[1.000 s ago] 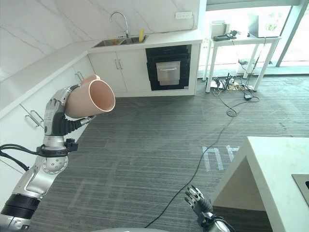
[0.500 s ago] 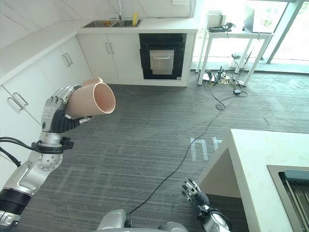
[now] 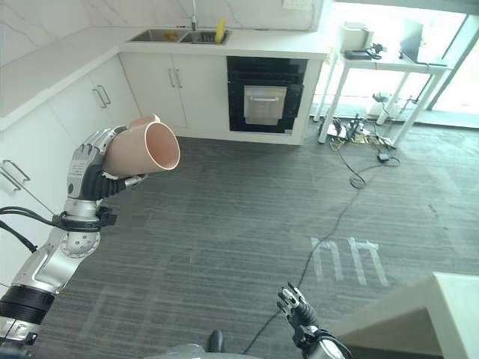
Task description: Place the dishes in the dishwasher.
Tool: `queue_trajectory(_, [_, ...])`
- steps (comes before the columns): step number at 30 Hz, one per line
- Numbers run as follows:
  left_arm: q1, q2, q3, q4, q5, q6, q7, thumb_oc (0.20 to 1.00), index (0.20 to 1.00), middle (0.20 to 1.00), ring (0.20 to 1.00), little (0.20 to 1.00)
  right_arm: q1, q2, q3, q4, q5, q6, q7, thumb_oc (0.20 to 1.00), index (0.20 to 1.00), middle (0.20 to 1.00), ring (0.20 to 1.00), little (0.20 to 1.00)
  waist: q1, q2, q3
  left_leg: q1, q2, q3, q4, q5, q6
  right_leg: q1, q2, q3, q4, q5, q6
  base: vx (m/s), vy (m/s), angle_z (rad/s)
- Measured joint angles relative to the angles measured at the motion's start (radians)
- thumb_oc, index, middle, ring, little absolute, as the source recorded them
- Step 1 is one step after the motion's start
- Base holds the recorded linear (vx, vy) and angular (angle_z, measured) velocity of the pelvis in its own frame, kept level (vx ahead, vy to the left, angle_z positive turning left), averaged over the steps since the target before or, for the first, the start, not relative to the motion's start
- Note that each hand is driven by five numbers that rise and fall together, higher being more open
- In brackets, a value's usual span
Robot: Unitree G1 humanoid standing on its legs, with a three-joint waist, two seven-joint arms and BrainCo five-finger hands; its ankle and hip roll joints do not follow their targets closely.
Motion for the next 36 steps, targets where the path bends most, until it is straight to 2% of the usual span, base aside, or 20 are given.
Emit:
queue_trajectory(2, [-0.038,0.027,-0.054,-0.001,-0.001,0.006,-0.012,0.200,0.200,0.200,0.200,0.200,-0.008,0.004,0.001,0.000,0.001,-0.001,-0.002,1.000,1.000,1.000,1.000,1.000,-0.004,0.060,0.000,0.015,0.012,-0.009,0.064,-0.072,0.058,-0.188,-0.010,-0.002,0.296,0.041,-0.003,0.29,0.236,0.12])
queue_trajectory(4, [-0.038,0.030,-0.060,0.000,-0.003,0.011,-0.015,0.200,0.200,0.200,0.200,0.200,-0.032,-0.016,0.003,-0.026,0.003,-0.025,-0.001,1.000,1.000,1.000,1.000,1.000,-0.021,0.126,-0.001,0.063,0.025,0.011,0.037,-0.097,0.026,-0.382,-0.009,-0.063,0.332,0.008,-0.051,0.38,0.079,-0.29])
queue_trajectory(6, [-0.035,-0.001,-0.071,0.007,0.000,0.008,-0.019,0.200,0.200,0.200,0.200,0.200,-0.025,-0.019,0.006,-0.064,0.006,-0.028,-0.008,1.000,1.000,1.000,1.000,1.000,-0.077,0.114,-0.003,0.108,0.002,-0.037,0.015,-0.144,-0.072,-0.433,0.065,-0.088,-0.041,-0.053,-0.093,0.48,-0.031,0.40])
queue_trajectory(9, [-0.039,-0.002,-0.071,0.002,0.002,-0.005,-0.030,0.200,0.200,0.200,0.200,0.200,0.036,-0.028,-0.010,-0.035,0.021,-0.037,-0.001,1.000,1.000,1.000,1.000,1.000,-0.135,-0.028,0.000,0.167,-0.080,-0.012,0.054,-0.231,-0.094,-0.401,0.017,-0.182,-0.673,0.076,-0.124,0.55,-0.166,0.98])
queue_trajectory(12, [0.001,-0.033,-0.057,-0.003,0.002,0.019,-0.049,0.200,0.200,0.200,0.200,0.200,0.028,-0.040,-0.065,0.072,0.023,-0.031,0.010,1.000,1.000,1.000,1.000,1.000,-0.130,-0.013,0.008,0.293,-0.082,-0.056,0.075,-0.312,-0.113,-0.370,0.014,-0.195,-0.763,0.162,-0.133,0.57,-0.175,0.26])
queue_trajectory(14, [0.041,-0.043,-0.040,-0.009,0.004,0.019,-0.062,0.200,0.200,0.200,0.200,0.200,-0.006,-0.041,-0.062,0.047,0.023,-0.015,0.010,1.000,1.000,1.000,1.000,1.000,-0.134,0.020,-0.001,0.348,-0.061,-0.060,0.082,-0.326,-0.135,-0.354,0.062,-0.227,-0.571,0.148,-0.175,0.43,-0.153,-0.15])
queue_trajectory(16, [0.070,-0.057,-0.028,-0.016,0.003,0.017,-0.067,0.200,0.200,0.200,0.200,0.200,-0.026,-0.067,-0.053,0.002,0.023,-0.012,0.006,1.000,1.000,1.000,1.000,1.000,-0.150,0.062,-0.019,0.382,-0.045,-0.060,0.123,-0.328,-0.142,-0.311,0.109,-0.182,-0.518,0.197,-0.315,0.34,-0.183,-0.09])
queue_trajectory(17, [0.103,-0.060,-0.020,-0.018,0.003,0.018,-0.068,0.200,0.200,0.200,0.200,0.200,-0.048,-0.079,-0.052,-0.002,0.022,0.001,-0.003,1.000,1.000,1.000,1.000,1.000,-0.143,0.088,-0.017,0.329,-0.036,-0.041,0.263,-0.311,-0.204,-0.275,0.119,-0.152,-0.524,0.150,-0.346,0.51,-0.354,-0.17])
queue_trajectory(20, [0.190,-0.040,0.027,-0.112,0.003,0.015,-0.052,0.200,0.200,0.200,0.200,0.200,-0.027,-0.110,-0.011,-0.076,0.019,0.027,0.004,1.000,1.000,1.000,1.000,1.000,-0.117,0.070,-0.015,0.118,0.174,-0.041,0.628,-0.245,-0.284,-0.091,0.133,-0.107,-0.559,0.053,-0.317,0.43,-0.360,-0.49])
queue_trajectory(21, [0.195,-0.057,0.040,-0.106,0.004,0.014,-0.046,0.200,0.200,0.200,0.200,0.200,-0.031,-0.138,0.004,-0.072,0.019,0.029,0.010,1.000,1.000,1.000,1.000,1.000,-0.119,0.076,-0.013,0.092,0.165,-0.050,0.699,-0.125,-0.318,-0.104,0.113,-0.102,-0.460,0.023,-0.355,0.39,-0.328,-0.40])
queue_trajectory(22, [0.185,-0.075,0.064,-0.089,0.002,0.013,-0.038,0.200,0.200,0.200,0.200,0.200,-0.031,-0.133,0.007,-0.046,0.019,0.023,0.028,1.000,1.000,1.000,1.000,1.000,-0.141,0.007,-0.006,0.040,0.102,-0.048,0.768,0.074,-0.343,-0.182,0.091,-0.151,-0.268,-0.099,-0.369,0.48,-0.345,-0.27])
queue_trajectory(23, [0.185,-0.065,0.070,-0.088,0.002,0.008,-0.029,0.200,0.200,0.200,0.200,0.200,-0.021,-0.114,-0.002,-0.008,0.018,0.025,0.039,1.000,1.000,1.000,1.000,1.000,-0.118,-0.032,-0.008,-0.053,0.110,-0.029,0.896,0.275,-0.287,-0.144,0.155,-0.205,-0.377,-0.123,-0.394,0.33,-0.138,-0.16])
queue_trajectory(24, [0.173,-0.020,0.085,-0.108,0.005,-0.004,-0.028,0.200,0.200,0.200,0.200,0.200,-0.007,-0.081,-0.002,0.010,0.019,0.024,0.037,1.000,1.000,1.000,1.000,1.000,-0.105,-0.134,-0.017,-0.190,0.097,0.068,1.075,0.100,-0.208,-0.082,0.168,-0.084,-0.597,0.026,-0.474,0.38,-0.081,-0.12])
queue_trajectory(25, [0.181,-0.062,0.084,-0.100,0.007,-0.009,-0.031,0.200,0.200,0.200,0.200,0.200,-0.012,-0.086,-0.014,0.026,0.020,0.023,0.035,1.000,1.000,1.000,1.000,1.000,-0.100,-0.102,-0.001,-0.288,0.143,0.045,1.050,-0.093,-0.181,-0.035,0.208,-0.091,-0.628,0.034,-0.427,0.42,0.049,-0.45])
queue_trajectory(26, [0.209,-0.060,0.085,-0.100,0.011,-0.009,-0.035,0.200,0.200,0.200,0.200,0.200,-0.026,-0.083,-0.010,0.028,0.020,0.021,0.036,1.000,1.000,1.000,1.000,1.000,-0.068,-0.094,0.006,-0.329,0.144,0.037,0.910,-0.168,-0.158,0.023,0.233,-0.052,-0.691,0.034,-0.379,0.49,0.098,-0.64])
queue_trajectory(27, [0.224,-0.049,0.082,-0.096,0.014,-0.005,-0.045,0.200,0.200,0.200,0.200,0.200,-0.044,-0.065,-0.004,0.029,0.019,0.019,0.036,1.000,1.000,1.000,1.000,1.000,-0.043,-0.067,0.022,-0.335,0.102,0.031,0.657,-0.175,-0.138,0.108,0.242,-0.028,-0.737,-0.004,-0.228,0.54,0.116,-0.93])
queue_trajectory(28, [0.222,-0.078,0.087,-0.086,0.014,-0.006,-0.045,0.200,0.200,0.200,0.200,0.200,-0.053,-0.073,0.002,0.028,0.018,0.012,0.039,1.000,1.000,1.000,1.000,1.000,-0.036,0.006,0.033,-0.300,0.125,0.040,0.421,-0.162,-0.136,0.129,0.226,-0.137,-0.693,-0.114,-0.195,0.48,0.098,-0.99])
queue_trajectory(31, [0.221,-0.088,0.090,-0.099,0.014,-0.007,-0.041,0.200,0.200,0.200,0.200,0.200,-0.081,-0.082,0.044,0.020,0.017,0.011,0.034,1.000,1.000,1.000,1.000,1.000,-0.016,0.113,0.017,-0.289,0.060,-0.052,-0.042,-0.099,-0.193,0.313,0.267,-0.101,-0.805,-0.094,-0.278,0.46,0.051,-0.76])
queue_trajectory(33, [0.240,-0.091,0.106,-0.104,0.017,-0.013,-0.042,0.200,0.200,0.200,0.200,0.200,-0.045,-0.074,0.045,0.020,0.014,0.010,0.036,1.000,1.000,1.000,1.000,1.000,0.020,0.073,-0.002,-0.295,0.031,0.005,-0.041,-0.107,-0.173,0.410,0.224,-0.055,-0.870,-0.138,-0.253,0.47,0.083,-1.00])
queue_trajectory(36, [0.248,-0.095,0.099,-0.127,0.043,-0.011,-0.059,0.200,0.200,0.200,0.200,0.200,-0.005,-0.073,0.038,0.041,-0.002,0.008,0.035,1.000,1.000,1.000,1.000,1.000,0.006,-0.008,-0.013,-0.232,0.001,0.071,0.028,0.016,-0.013,0.406,0.147,-0.048,-0.655,-0.169,-0.146,0.33,0.103,-0.31])
